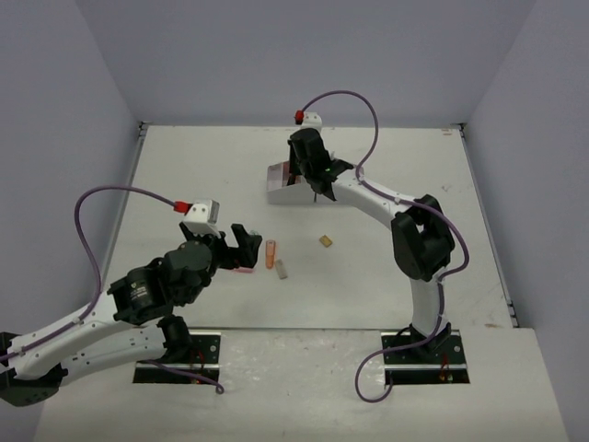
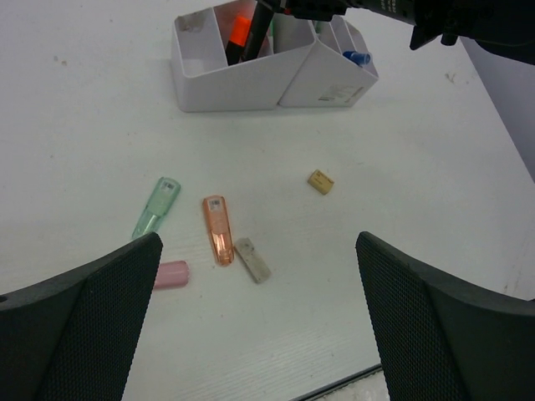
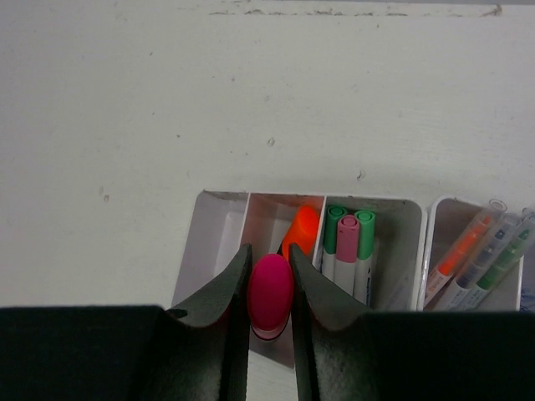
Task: Sort the stationery into containers
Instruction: Place the pen in the storage box, then pick up the stationery from the center of the board.
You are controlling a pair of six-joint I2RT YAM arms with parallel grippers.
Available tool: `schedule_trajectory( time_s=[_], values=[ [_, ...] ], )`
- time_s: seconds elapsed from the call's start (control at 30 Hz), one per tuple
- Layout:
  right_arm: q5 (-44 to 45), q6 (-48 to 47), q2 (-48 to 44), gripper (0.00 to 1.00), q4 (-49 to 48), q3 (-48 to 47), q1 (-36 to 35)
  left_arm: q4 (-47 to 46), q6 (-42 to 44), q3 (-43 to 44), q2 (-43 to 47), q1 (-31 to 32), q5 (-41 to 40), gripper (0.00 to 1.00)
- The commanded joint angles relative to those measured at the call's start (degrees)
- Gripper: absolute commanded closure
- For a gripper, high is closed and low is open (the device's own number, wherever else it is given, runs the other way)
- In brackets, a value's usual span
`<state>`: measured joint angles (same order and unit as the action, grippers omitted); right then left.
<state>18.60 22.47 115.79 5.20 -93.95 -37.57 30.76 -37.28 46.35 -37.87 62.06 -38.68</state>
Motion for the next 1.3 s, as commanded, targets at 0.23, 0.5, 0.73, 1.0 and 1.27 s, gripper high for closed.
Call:
schedule_trajectory(
  time_s=[0.23,0.5,0.73,1.0,1.27],
  values=[
    [0.6,1.3,-2.1,0.61,-2.3,0.5,0.6,-2.9,-1.6,-4.3,-1.3,0.1,-1.1,0.00],
    [0.2,-0.7,-11.0,0.38,0.9,2.3,0.5,-5.1,-5.0,-6.9,-9.1,-3.4,-2.6,0.00],
    [-10.4,0.7,-28.7,0.40,3.6,16.7,0.4,-14.4,-0.4,-12.2,-21.5,-19.0,11.7,0.04],
    [-24.7,2.1,-43.6,0.42,1.5,36.8,0.4,-17.2,2.2,-7.9,-39.3,-23.3,10.5,0.35],
    [-28.8,2.7,-51.1,0.43,0.2,42.7,0.4,-20.9,6.2,-3.9,-48.1,-26.7,15.0,0.36]
  ],
)
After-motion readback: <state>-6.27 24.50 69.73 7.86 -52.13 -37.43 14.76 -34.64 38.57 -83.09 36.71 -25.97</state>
